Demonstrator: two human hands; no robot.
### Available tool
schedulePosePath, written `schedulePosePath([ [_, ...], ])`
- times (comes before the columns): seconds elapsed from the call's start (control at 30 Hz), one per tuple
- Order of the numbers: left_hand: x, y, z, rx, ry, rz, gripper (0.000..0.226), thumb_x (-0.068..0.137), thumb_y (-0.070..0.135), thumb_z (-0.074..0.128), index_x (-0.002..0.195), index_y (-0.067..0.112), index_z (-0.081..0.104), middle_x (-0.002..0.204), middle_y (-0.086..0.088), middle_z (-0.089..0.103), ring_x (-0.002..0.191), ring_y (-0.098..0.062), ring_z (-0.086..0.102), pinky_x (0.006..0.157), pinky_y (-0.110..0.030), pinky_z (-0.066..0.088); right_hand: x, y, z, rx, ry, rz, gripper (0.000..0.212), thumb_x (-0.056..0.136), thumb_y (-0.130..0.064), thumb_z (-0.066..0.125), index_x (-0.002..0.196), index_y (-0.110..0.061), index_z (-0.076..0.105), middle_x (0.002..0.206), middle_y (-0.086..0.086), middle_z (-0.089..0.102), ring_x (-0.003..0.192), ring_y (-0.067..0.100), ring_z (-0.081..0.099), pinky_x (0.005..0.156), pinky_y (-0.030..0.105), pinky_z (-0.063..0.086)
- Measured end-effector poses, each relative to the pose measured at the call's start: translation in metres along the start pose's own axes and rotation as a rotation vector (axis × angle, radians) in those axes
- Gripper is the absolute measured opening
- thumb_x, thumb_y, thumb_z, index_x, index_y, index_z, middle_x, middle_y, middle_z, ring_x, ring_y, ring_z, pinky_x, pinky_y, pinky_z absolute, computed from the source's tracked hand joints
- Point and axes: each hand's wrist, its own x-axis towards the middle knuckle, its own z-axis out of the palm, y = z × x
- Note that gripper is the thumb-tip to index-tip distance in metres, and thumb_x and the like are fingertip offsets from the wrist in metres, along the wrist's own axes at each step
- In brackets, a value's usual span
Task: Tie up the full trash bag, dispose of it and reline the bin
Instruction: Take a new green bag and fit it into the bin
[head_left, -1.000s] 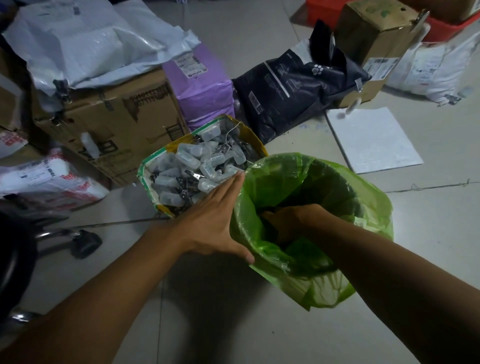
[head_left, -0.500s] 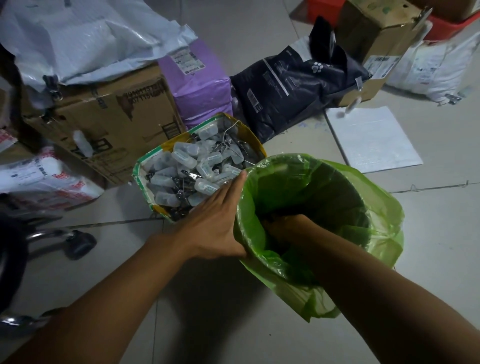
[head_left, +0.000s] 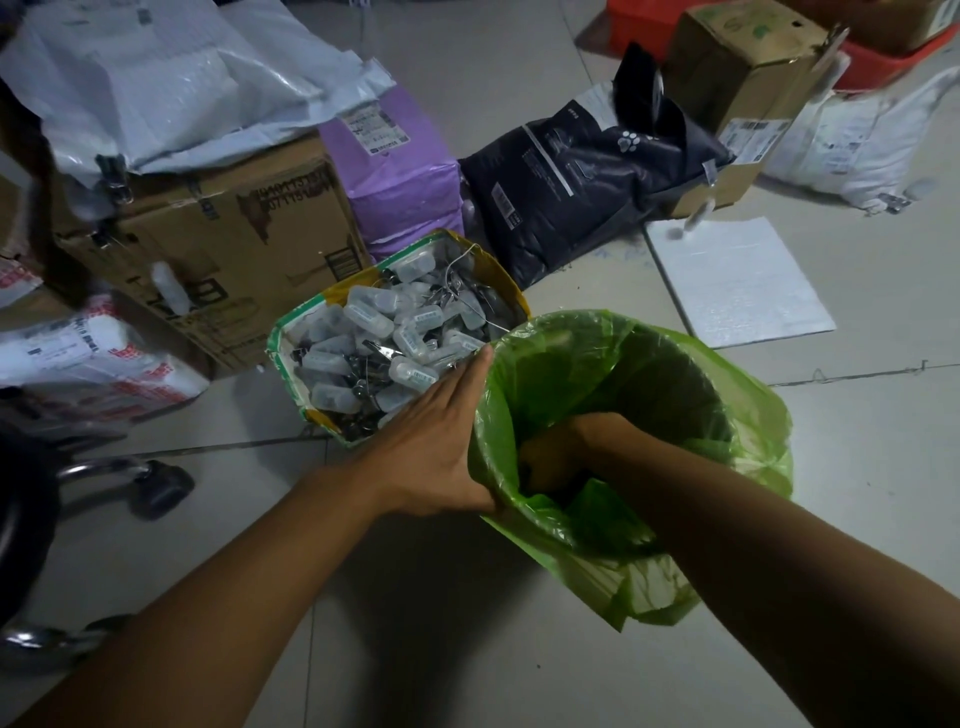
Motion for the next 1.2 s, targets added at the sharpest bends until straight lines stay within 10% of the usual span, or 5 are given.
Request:
schedulePosePath([
  [0.33,0.001,-0.005,-0.001,0.026,-0.012,0.021,0.14,0.06,0.054,0.079,0.147,0.035,-0.03,0.164,0.009,-0.015,0.15,-0.007,-0.006,0.122,-0.042,0.015,0.018,0.004,-0.004,-0.54,0.167,-0.07,0.051,0.107,-0.025,0.037,0.154,-0.012,0.023,0.163,0.007,0.017,0.15,0.023,0.013,0.117,0.034,0.002],
  [0.67,0.001,-0.004,0.001,0.034,0.02,0.041,0.14,0.06,0.053,0.079,0.145,0.041,-0.031,0.16,0.018,-0.019,0.144,0.001,-0.008,0.118,-0.029,0.011,-0.019,0.008,0.008,-0.303,0.112,-0.083,0.047,0.093,-0.034,0.063,0.136,-0.016,0.054,0.135,0.008,0.058,0.122,0.028,0.055,0.106,0.044,0.042],
  [0.87,0.002,-0.002,-0.001,0.043,0.015,0.047,0.138,0.059,0.058,0.077,0.144,0.044,-0.031,0.158,0.022,-0.02,0.146,-0.002,-0.006,0.121,-0.042,0.017,-0.037,0.017,-0.003,-0.115,0.205,0.087,0.027,0.09,-0.031,0.06,0.111,-0.016,0.068,0.084,0.002,0.062,0.067,0.015,0.056,0.056,0.035,0.048],
  [1.0,0.003,0.0,-0.001,0.059,0.02,0.037,0.138,0.06,0.058,0.08,0.147,0.04,-0.026,0.162,0.016,-0.016,0.144,0.0,-0.005,0.121,-0.045,0.018,-0.026,0.023,0.013,0.022,-0.175,0.209,0.037,0.1,-0.026,0.05,0.132,-0.01,0.057,0.127,0.015,0.059,0.111,0.031,0.061,0.098,0.045,0.05],
  [1.2,0.005,-0.001,-0.001,0.086,0.028,0.041,0.136,0.06,0.058,0.079,0.148,0.04,-0.023,0.163,0.015,-0.013,0.14,0.004,-0.002,0.12,-0.042,0.019,-0.024,0.027,0.018,0.012,-0.099,0.266,0.044,0.099,-0.029,0.053,0.14,-0.014,0.049,0.139,0.011,0.051,0.124,0.029,0.051,0.088,0.034,0.041],
])
